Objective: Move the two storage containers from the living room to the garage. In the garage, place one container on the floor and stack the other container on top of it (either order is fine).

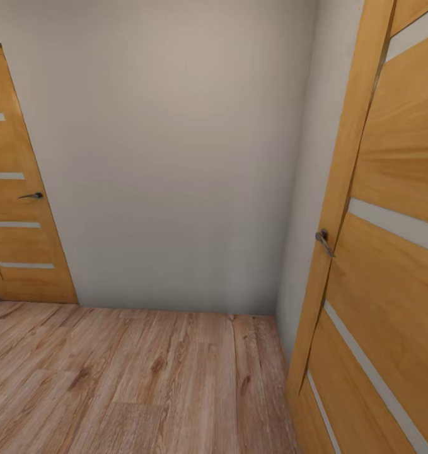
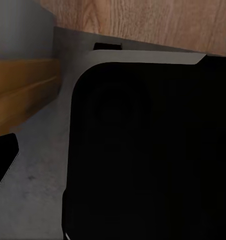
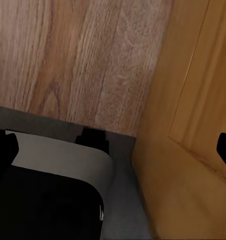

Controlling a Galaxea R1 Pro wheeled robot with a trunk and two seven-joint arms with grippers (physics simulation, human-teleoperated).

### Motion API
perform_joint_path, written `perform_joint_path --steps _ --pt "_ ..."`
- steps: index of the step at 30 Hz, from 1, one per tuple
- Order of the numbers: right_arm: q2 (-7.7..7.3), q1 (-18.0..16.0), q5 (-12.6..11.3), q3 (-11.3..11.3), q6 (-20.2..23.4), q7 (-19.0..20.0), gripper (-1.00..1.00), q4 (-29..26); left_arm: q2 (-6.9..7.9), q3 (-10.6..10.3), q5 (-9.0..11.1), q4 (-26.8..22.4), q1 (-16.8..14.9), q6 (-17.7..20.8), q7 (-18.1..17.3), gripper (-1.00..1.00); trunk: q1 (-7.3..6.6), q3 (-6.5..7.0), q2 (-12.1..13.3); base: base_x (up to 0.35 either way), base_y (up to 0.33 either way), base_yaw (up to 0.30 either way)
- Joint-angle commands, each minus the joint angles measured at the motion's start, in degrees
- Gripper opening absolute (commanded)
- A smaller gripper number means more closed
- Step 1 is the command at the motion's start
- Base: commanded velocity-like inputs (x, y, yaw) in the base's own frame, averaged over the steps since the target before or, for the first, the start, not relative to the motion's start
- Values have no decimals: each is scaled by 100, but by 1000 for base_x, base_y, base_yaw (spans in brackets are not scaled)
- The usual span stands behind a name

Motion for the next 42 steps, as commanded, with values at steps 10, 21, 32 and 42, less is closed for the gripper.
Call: perform_joint_path --steps 10,21,32,42 --pt "1 -7 -58 41 -35 33 100 13 1 -1 54 -1 -1 -12 2 100 2 -5 -3 98 0 0" --pt "1 -7 -52 41 -35 34 100 14 3 -1 54 -1 -1 -12 2 100 2 -5 -3 300 0 0" --pt "-5 -7 -52 41 -70 32 100 13 3 -1 54 -1 -1 -12 2 100 2 -8 -3 98 0 25" --pt "-8 -7 -52 41 -80 40 100 13 3 -1 54 -1 -1 -12 2 100 2 -26 -3 1 0 229"
